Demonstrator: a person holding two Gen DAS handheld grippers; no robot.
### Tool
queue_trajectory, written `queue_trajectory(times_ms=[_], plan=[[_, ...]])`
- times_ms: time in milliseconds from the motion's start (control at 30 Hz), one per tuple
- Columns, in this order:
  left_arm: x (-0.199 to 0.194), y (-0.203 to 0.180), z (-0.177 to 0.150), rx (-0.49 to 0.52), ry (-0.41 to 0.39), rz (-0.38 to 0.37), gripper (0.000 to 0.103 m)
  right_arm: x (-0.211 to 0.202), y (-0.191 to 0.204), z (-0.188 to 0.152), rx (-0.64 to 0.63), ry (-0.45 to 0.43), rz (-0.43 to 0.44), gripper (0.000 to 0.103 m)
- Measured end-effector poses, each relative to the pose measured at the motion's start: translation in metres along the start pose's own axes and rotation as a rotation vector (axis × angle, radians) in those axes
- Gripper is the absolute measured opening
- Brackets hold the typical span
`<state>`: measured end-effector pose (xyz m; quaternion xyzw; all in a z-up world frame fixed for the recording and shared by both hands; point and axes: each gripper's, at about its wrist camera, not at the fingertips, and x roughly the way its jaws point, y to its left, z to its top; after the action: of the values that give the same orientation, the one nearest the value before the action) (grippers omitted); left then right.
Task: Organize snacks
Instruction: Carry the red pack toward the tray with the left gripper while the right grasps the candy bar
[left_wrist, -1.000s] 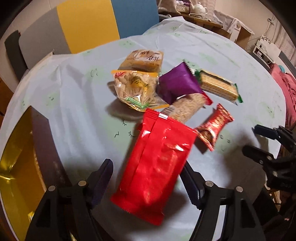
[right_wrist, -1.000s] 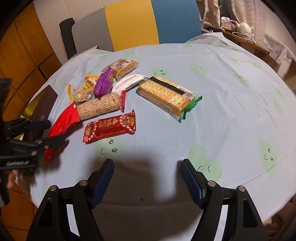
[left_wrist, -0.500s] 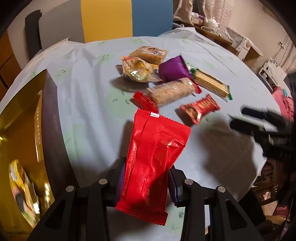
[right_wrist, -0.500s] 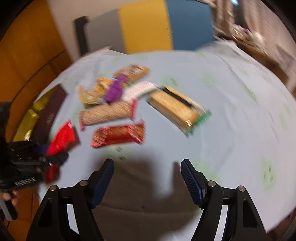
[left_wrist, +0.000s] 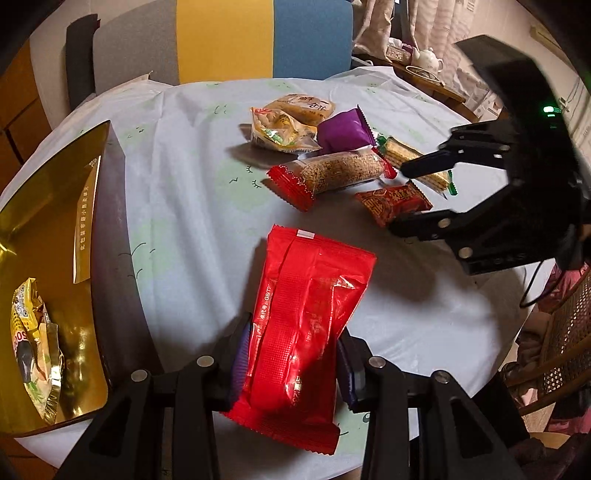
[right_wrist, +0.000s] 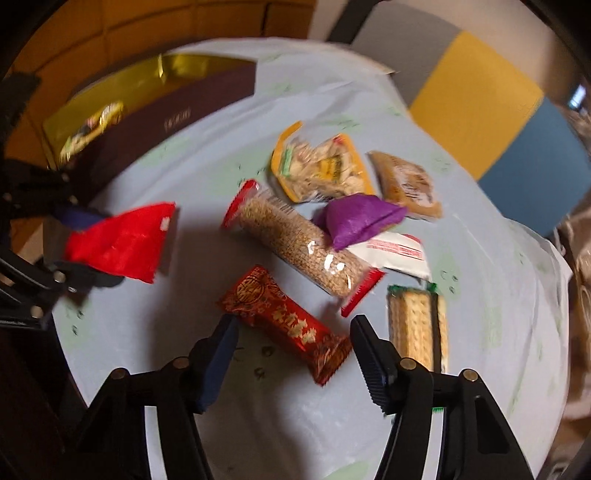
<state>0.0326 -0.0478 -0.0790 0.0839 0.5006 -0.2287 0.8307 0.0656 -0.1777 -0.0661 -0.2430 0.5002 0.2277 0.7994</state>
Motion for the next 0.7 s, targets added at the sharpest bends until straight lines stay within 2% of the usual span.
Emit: queue_trajectory(times_ms=[100, 133, 167, 233, 267, 367, 533, 700], plan=[[0.001, 0.001, 0.0, -0.012, -0.001, -0.005, 0.041, 0.011, 0.0, 0.005, -0.045, 0.036, 0.019, 0.062], [0.0, 0.001, 0.0, -0.012, -0.002, -0.005, 0.041, 0.011, 0.0, 0.006, -0.045, 0.037, 0.027, 0.057], [0.0, 0.001, 0.0, -0.013, -0.002, -0.004, 0.041, 0.011, 0.0, 0.007, -0.042, 0.041, 0.045, 0.045], [0.0, 0.001, -0.001, -0.017, -0.005, -0.004, 0.041, 0.009, 0.003, 0.008, -0.035, 0.045, 0.068, 0.03], [0.0, 0.001, -0.001, -0.018, -0.006, -0.004, 0.041, 0.008, 0.005, 0.006, -0.031, 0.044, 0.066, 0.029], [0.0, 0.001, -0.001, -0.022, -0.01, -0.002, 0.041, 0.003, 0.015, -0.001, 0.02, 0.042, 0.048, 0.029], [-0.003, -0.001, -0.002, -0.031, -0.021, 0.018, 0.041, -0.002, 0.021, -0.022, 0.247, -0.001, 0.084, 0.029], [-0.012, 0.0, -0.001, -0.052, -0.041, -0.001, 0.04, -0.005, 0.022, -0.042, 0.414, -0.069, 0.072, 0.029]])
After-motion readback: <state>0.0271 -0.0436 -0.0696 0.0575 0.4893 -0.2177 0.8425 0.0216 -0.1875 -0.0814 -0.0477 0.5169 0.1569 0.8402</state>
